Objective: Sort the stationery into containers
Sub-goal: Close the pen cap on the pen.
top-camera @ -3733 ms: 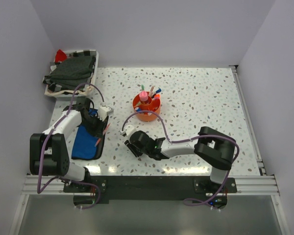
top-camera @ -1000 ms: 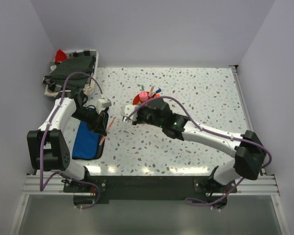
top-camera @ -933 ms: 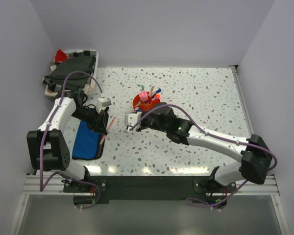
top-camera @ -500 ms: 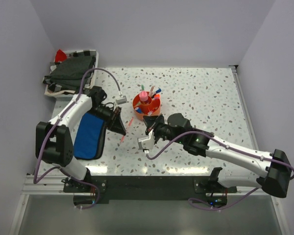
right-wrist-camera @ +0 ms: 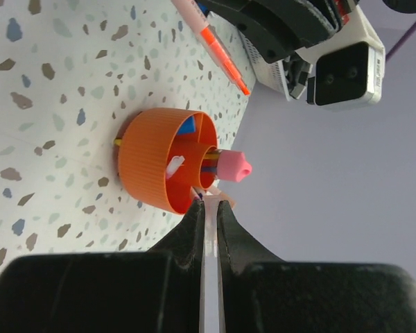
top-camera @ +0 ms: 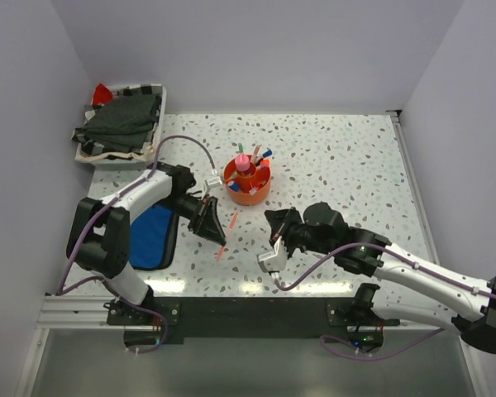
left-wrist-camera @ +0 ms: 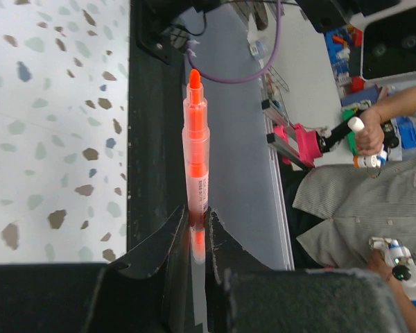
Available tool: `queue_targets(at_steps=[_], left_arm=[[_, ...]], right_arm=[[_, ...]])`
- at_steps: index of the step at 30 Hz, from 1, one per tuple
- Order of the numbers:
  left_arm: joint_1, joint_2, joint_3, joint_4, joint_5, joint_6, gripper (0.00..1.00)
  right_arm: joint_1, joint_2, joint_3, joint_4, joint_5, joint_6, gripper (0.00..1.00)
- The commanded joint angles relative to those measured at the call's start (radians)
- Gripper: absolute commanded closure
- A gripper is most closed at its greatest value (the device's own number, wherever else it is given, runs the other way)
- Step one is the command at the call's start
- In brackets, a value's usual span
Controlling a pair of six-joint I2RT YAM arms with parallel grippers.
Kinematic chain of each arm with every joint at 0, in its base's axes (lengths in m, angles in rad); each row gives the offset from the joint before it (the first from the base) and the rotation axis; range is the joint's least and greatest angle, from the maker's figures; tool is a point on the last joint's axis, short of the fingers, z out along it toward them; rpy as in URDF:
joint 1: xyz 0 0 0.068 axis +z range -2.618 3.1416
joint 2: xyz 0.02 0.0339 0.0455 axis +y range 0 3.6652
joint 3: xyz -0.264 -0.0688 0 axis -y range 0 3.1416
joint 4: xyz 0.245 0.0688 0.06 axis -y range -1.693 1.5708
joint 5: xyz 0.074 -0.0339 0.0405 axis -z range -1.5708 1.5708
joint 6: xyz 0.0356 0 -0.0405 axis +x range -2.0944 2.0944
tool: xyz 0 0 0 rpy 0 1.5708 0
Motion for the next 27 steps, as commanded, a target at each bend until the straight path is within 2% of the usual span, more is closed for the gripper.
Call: queue_targets(at_steps=[1,5,13,18,22,27], left_arm=[[-0.080,-0.052,-0.012,-0.011,0.075,0.039,1.00],[-0.091,-0.020,0.009,-0.011,0.067,0.038,1.00],[-0.096,0.036,-0.018,-0.013,0.012,0.105,1.00],[-0.146,0.064,-0.022,-0.013,0.030,0.113,1.00],[-0.192,0.089,0.007,-0.013,0.036,0.105,1.00],[-0.231,0.096,0.012,-0.013,0.036,0.099,1.00]], right_arm=[[-0.046,-0.024,0.001,-0.082,-0.119,-0.035,1.00],[-0.055,0.007,0.062,-0.116,-0.197,0.020,1.00],[-0.055,-0.029,0.068,-0.156,-0.259,0.123,1.00],[-0.055,-0.032,0.061,-0.153,-0.259,0.123,1.00],[-0.057,-0.026,0.042,-0.136,-0.280,0.059,1.00],[-0.072,0.026,0.084,-0.187,-0.320,0.034,1.00]])
